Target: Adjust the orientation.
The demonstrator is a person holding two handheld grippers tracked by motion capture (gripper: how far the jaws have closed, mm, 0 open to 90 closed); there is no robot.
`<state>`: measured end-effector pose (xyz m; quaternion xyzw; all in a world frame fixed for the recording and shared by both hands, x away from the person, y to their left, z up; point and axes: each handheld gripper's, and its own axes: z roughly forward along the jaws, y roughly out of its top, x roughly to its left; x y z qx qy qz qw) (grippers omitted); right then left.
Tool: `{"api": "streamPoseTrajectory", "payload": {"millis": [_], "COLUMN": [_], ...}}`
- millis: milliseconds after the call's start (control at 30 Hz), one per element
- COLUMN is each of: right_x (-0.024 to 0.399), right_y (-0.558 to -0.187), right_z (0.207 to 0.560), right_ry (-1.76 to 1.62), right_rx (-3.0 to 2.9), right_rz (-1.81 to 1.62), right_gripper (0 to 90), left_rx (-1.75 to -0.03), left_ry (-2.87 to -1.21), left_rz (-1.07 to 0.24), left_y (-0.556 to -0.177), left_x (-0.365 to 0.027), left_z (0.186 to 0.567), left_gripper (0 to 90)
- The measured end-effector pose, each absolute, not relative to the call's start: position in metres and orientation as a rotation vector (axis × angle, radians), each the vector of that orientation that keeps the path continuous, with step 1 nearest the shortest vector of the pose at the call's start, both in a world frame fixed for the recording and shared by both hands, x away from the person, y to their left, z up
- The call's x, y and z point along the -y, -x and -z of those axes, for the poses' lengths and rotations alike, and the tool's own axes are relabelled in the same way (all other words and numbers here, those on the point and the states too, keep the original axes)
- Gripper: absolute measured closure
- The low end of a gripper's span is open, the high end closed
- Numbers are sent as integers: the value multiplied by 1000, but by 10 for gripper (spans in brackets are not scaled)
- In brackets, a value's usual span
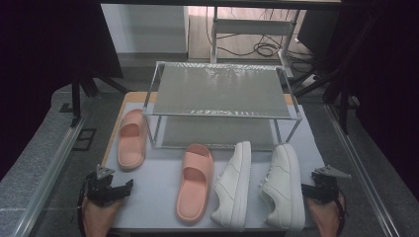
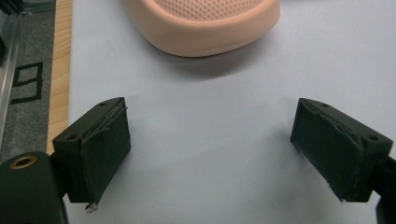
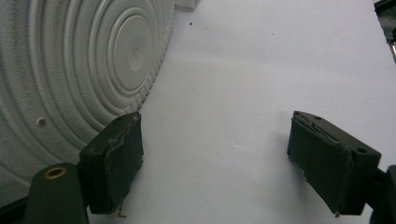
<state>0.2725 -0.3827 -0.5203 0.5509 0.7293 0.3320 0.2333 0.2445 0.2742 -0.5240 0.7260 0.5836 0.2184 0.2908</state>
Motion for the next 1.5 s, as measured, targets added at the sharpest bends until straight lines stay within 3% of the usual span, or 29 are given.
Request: {"api": "streamPoseTrajectory", "payload": {"millis": [900,1500], "right_x": [381,381], "right_y": [-272,-272], "right_z": [520,520], "right_ry": [-1506,-1507], "right_rx": [-1997,-1996], "right_rz": [-891,-891], "right_gripper": [203,203], "left_rx": [-1563,-1465], "left_ry": [-1928,-1879], "left_rz": [-570,-566], "left_y": [-245,-243], "left_x": [-275,-272], "left_z": [523,498], "left_gripper": [126,232]}}
